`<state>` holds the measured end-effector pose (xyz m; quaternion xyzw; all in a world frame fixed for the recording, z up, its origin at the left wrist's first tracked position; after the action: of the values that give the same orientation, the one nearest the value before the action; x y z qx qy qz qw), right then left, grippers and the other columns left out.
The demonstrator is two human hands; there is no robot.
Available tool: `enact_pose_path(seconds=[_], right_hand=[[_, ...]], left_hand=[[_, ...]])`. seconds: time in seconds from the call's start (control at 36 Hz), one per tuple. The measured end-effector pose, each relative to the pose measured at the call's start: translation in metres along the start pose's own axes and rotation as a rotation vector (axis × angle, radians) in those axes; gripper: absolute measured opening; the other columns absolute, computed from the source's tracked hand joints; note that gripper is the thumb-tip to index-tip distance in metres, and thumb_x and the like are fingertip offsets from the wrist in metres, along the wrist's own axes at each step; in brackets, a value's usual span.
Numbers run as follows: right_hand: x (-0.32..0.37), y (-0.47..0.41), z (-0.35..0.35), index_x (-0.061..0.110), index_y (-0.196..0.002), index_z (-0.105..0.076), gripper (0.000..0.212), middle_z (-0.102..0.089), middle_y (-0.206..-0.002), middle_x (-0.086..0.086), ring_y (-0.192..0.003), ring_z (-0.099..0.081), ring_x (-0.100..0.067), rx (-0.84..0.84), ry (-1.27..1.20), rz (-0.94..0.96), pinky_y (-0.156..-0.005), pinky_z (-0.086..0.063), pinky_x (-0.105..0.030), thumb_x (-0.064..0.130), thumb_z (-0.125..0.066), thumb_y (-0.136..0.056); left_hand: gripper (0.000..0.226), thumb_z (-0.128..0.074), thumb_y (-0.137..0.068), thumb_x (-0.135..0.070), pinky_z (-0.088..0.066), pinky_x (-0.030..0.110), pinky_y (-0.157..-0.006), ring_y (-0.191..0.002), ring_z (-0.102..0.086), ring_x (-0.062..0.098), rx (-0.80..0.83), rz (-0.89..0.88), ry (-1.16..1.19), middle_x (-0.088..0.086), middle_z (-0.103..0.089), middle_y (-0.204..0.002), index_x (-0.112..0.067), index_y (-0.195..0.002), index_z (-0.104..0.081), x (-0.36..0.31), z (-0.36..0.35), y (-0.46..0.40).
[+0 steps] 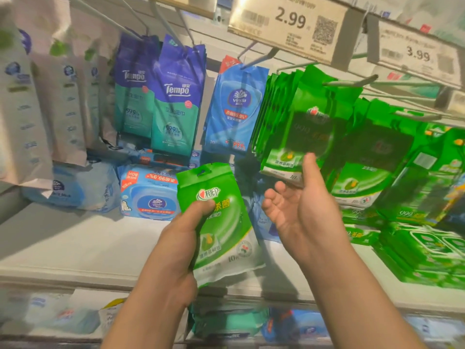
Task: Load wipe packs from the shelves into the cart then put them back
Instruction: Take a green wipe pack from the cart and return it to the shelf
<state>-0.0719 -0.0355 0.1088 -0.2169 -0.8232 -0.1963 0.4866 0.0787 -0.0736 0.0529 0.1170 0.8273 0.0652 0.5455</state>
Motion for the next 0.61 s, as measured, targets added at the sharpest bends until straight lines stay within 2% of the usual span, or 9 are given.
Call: enact_pose_path(seconds=[0.06, 0.14, 0.22, 0.28, 0.33, 0.36, 0.42, 0.53, 0.61], right_hand=[[-0.008, 0.006, 0.002, 0.008, -0.108, -0.054, 0.055, -0.058, -0.079, -0.007, -0.049, -0.056, -0.016, 0.036, 0.029, -0.032, -0.046, -0.048, -0.028, 0.059, -0.06, -0.09], [-0.021, 0.016, 0.007, 0.012, -0.101, -0.06, 0.043, -0.06, -0.066, 0.0, -0.049, -0.049, -0.014, 0.119, 0.267, -0.001, -0.05, -0.036, -0.028, 0.054, -0.062, -0.092], [-0.029, 0.024, 0.007, 0.017, -0.091, -0.065, 0.041, -0.068, -0.068, -0.003, -0.056, -0.059, -0.016, 0.251, 0.625, 0.11, -0.054, -0.049, -0.036, 0.056, -0.074, -0.082], [-0.032, 0.029, 0.007, 0.02, -0.098, -0.065, 0.052, -0.071, -0.075, -0.009, -0.065, -0.065, -0.023, 0.322, 0.752, 0.153, -0.066, -0.054, -0.046, 0.059, -0.08, -0.067], [-0.031, 0.031, 0.007, 0.02, -0.1, -0.065, 0.042, -0.068, -0.067, 0.007, -0.063, -0.063, -0.012, 0.353, 0.781, 0.182, -0.059, -0.05, -0.031, 0.047, -0.084, -0.073], [-0.031, 0.03, 0.008, 0.02, -0.099, -0.066, 0.033, -0.068, -0.066, 0.012, -0.062, -0.063, -0.006, 0.362, 0.789, 0.193, -0.057, -0.048, -0.025, 0.04, -0.082, -0.079], [-0.029, 0.029, 0.009, 0.022, -0.096, -0.067, 0.022, -0.071, -0.071, 0.013, -0.064, -0.064, -0.005, 0.371, 0.828, 0.213, -0.06, -0.047, -0.024, 0.036, -0.078, -0.085], [-0.029, 0.028, 0.015, 0.024, -0.097, -0.065, 0.027, -0.077, -0.087, 0.003, -0.08, -0.074, -0.018, 0.34, 0.863, 0.258, -0.077, -0.058, -0.047, 0.046, -0.073, -0.084], [-0.025, 0.031, 0.018, 0.027, -0.098, -0.064, 0.029, -0.076, -0.088, 0.005, -0.082, -0.074, -0.019, 0.289, 0.829, 0.301, -0.08, -0.058, -0.055, 0.051, -0.066, -0.081]], left_hand=[[0.034, -0.04, -0.103, 0.004, -0.035, 0.014, -0.029, -0.021, -0.046, 0.004, 0.051, -0.004, 0.033, -0.003, -0.048, -0.028, -0.005, -0.071, -0.046, -0.001, 0.0, 0.002], [0.031, -0.042, -0.102, 0.002, -0.036, 0.013, -0.03, -0.023, -0.049, 0.003, 0.116, -0.016, 0.144, -0.004, -0.051, -0.03, -0.006, -0.073, -0.047, 0.001, 0.001, 0.004], [0.005, -0.06, -0.091, -0.004, -0.048, 0.017, -0.039, -0.044, -0.068, 0.011, 0.136, 0.015, 0.216, 0.007, -0.071, -0.055, 0.0, -0.093, -0.062, 0.009, -0.002, 0.008], [0.046, -0.071, -0.075, -0.016, -0.063, 0.036, -0.064, -0.077, -0.078, 0.028, 0.137, 0.059, 0.279, 0.016, -0.078, -0.091, -0.003, -0.118, -0.067, 0.017, 0.001, 0.01], [0.057, -0.076, -0.071, -0.02, -0.059, 0.053, -0.09, -0.099, -0.075, 0.037, 0.182, 0.043, 0.296, 0.019, -0.076, -0.11, -0.009, -0.126, -0.067, 0.023, 0.003, 0.014], [0.059, -0.077, -0.07, -0.021, -0.058, 0.054, -0.093, -0.102, -0.074, 0.038, 0.194, 0.026, 0.296, 0.019, -0.075, -0.113, -0.01, -0.127, -0.066, 0.022, 0.003, 0.016], [0.063, -0.079, -0.069, -0.022, -0.062, 0.049, -0.082, -0.099, -0.075, 0.037, 0.173, -0.002, 0.3, 0.018, -0.076, -0.111, -0.01, -0.129, -0.065, 0.021, 0.003, 0.017], [0.064, -0.079, -0.069, -0.036, -0.062, 0.037, -0.062, -0.089, -0.078, 0.028, 0.148, -0.053, 0.289, 0.009, -0.079, -0.104, -0.018, -0.129, -0.064, 0.016, 0.002, 0.02], [0.065, -0.074, -0.072, -0.045, -0.063, 0.039, -0.071, -0.091, -0.078, 0.026, 0.159, -0.042, 0.28, 0.004, -0.079, -0.105, -0.023, -0.132, -0.062, 0.015, 0.0, 0.021]])
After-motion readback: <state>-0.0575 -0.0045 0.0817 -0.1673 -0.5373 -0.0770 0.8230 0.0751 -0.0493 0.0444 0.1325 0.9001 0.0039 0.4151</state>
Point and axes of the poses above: each hand's wrist, its own y-axis away from the middle knuckle, its own z-axis out of the back of the hand, x = y × z, the point moved 3 cm from there along -y, towards the middle knuckle
